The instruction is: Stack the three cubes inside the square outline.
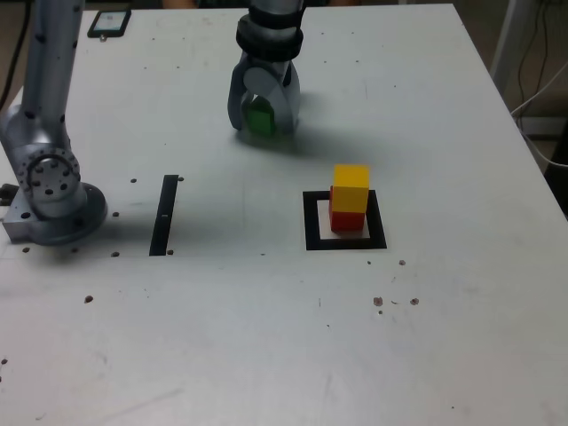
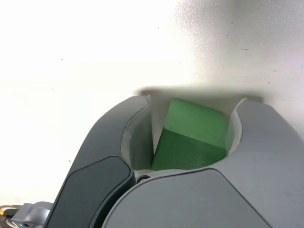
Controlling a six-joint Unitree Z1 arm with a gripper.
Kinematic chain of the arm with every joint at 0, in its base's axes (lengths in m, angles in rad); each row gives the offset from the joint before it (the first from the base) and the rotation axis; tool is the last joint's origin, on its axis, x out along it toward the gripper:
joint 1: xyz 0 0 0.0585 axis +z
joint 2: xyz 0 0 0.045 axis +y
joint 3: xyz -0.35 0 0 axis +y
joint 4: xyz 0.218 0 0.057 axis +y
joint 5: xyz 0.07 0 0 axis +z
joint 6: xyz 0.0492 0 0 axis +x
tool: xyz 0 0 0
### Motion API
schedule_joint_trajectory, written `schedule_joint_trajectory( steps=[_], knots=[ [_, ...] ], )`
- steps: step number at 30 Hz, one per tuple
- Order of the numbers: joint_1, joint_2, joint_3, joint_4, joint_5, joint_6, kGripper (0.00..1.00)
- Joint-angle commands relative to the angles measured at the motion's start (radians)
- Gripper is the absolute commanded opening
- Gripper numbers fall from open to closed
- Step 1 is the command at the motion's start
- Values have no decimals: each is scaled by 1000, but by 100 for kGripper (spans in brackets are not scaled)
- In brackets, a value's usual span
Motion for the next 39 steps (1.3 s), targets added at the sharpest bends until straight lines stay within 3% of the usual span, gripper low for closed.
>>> schedule_joint_trajectory(
  steps=[1, 6, 13, 18, 23, 29, 39],
  knots=[
    [-9, -3, -9, 14, 0, -6, 20],
    [-35, -22, -60, 74, 5, -21, 19],
    [-124, -64, -251, 284, 6, -58, 19],
    [-211, -77, -430, 449, -29, -106, 19],
    [-309, -66, -565, 572, -72, -231, 19],
    [-426, -72, -580, 606, -122, -457, 18],
    [-551, -60, -571, 612, -135, -773, 17]
  ],
)
